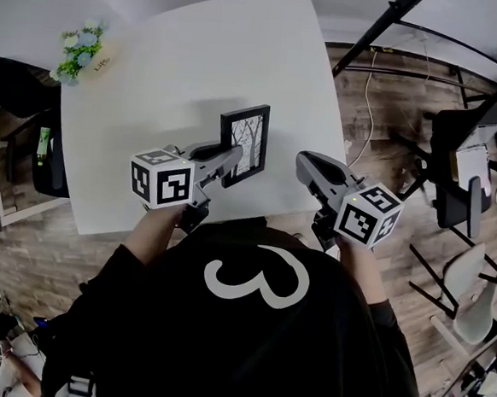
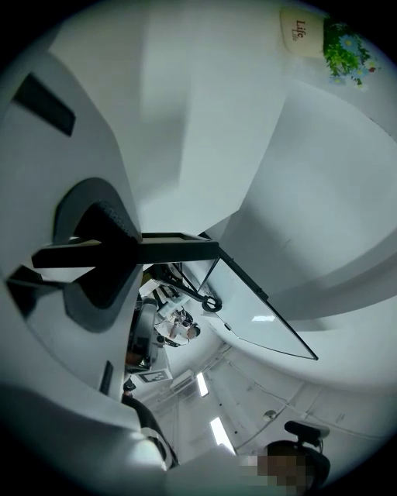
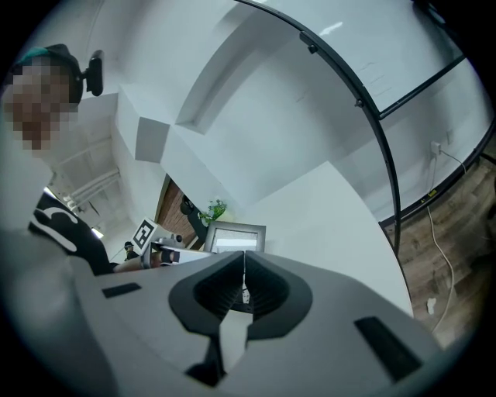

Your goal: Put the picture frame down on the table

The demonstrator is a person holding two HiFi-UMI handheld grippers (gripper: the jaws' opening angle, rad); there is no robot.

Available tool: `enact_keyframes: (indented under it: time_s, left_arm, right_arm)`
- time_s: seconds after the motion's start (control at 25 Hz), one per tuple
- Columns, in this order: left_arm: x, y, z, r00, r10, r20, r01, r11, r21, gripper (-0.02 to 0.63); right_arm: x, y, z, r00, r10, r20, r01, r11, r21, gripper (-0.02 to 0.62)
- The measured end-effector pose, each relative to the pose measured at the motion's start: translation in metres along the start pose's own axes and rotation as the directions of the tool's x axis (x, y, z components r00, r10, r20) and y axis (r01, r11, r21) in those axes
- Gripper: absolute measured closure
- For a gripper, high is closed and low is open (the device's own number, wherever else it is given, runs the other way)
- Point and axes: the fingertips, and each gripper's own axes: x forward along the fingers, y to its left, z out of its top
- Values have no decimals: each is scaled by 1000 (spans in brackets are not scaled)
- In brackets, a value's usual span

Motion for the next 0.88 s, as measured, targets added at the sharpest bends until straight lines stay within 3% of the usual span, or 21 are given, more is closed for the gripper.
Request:
enact_keyframes:
  time_s: [0.88]
  left_arm:
    - [15,31,15,1000,-7,6,8,994,-111,540]
  right_arm:
    - [2,-18,5,999,-51,17,50,998,39,572]
